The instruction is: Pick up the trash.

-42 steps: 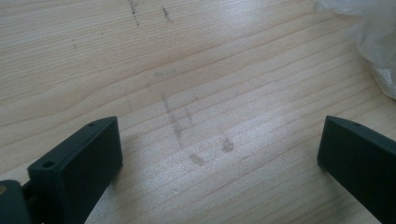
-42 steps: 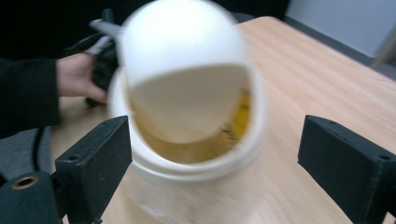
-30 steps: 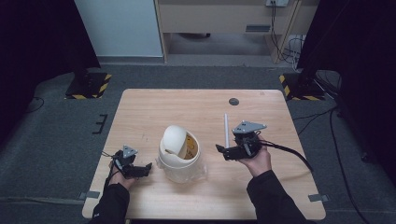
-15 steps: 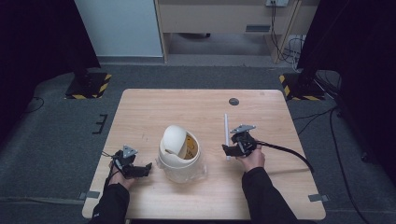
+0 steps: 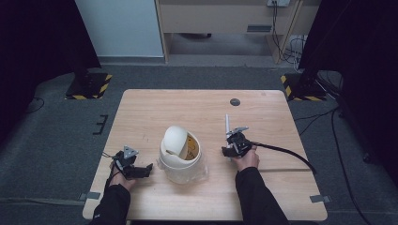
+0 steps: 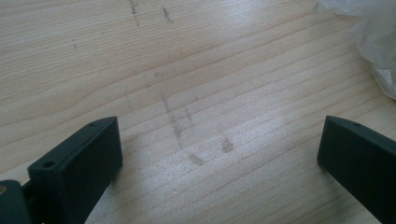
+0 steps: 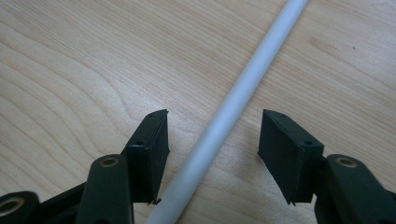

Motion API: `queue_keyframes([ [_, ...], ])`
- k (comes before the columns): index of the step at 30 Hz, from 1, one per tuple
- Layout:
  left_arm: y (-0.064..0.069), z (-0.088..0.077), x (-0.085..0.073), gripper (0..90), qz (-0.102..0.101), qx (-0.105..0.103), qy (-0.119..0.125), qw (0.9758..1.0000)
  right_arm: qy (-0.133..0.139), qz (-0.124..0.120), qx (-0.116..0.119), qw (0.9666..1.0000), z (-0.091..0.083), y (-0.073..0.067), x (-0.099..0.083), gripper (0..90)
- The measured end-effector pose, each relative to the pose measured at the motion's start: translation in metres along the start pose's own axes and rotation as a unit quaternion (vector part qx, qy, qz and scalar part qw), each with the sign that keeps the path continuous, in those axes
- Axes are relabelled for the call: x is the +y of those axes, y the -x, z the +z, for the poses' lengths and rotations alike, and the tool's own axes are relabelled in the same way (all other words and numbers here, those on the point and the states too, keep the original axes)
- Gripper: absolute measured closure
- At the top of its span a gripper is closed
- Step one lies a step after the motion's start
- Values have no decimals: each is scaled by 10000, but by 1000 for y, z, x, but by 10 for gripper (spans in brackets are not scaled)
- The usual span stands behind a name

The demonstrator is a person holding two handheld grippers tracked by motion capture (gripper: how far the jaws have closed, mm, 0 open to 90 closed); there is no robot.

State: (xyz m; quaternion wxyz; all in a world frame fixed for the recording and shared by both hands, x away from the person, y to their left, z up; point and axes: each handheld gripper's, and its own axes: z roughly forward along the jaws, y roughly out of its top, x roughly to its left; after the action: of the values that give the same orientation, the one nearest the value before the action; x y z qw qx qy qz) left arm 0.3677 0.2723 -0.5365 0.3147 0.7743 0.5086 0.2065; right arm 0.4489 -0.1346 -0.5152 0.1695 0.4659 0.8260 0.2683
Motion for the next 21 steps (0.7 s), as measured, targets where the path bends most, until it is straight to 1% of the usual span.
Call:
queue_keyframes([
  [2, 0, 0, 0, 0, 0, 0, 0, 10000, -18, -40, -25, 10000, 1, -1, -1, 446],
  [6, 0, 0, 0, 0, 0, 0, 0, 10000, -18, -71, -15, 10000, 1, 0, -1, 512],
  [10, 0, 0, 0, 0, -1, 0, 2, 10000, -22, -54, 81, 10000, 1, -1, -1, 603],
  [13, 0, 0, 0, 0, 2, 5, -3, 10000, -70, 34, 210, 9997, 0, -1, 0, 686],
  [17, 0, 0, 0, 0, -1, 6, -3, 10000, -104, 38, 227, 9997, 0, 0, 0, 781],
  [21, 0, 0, 0, 0, 0, 5, -2, 10000, -58, 47, 186, 9998, 0, -1, 0, 786],
])
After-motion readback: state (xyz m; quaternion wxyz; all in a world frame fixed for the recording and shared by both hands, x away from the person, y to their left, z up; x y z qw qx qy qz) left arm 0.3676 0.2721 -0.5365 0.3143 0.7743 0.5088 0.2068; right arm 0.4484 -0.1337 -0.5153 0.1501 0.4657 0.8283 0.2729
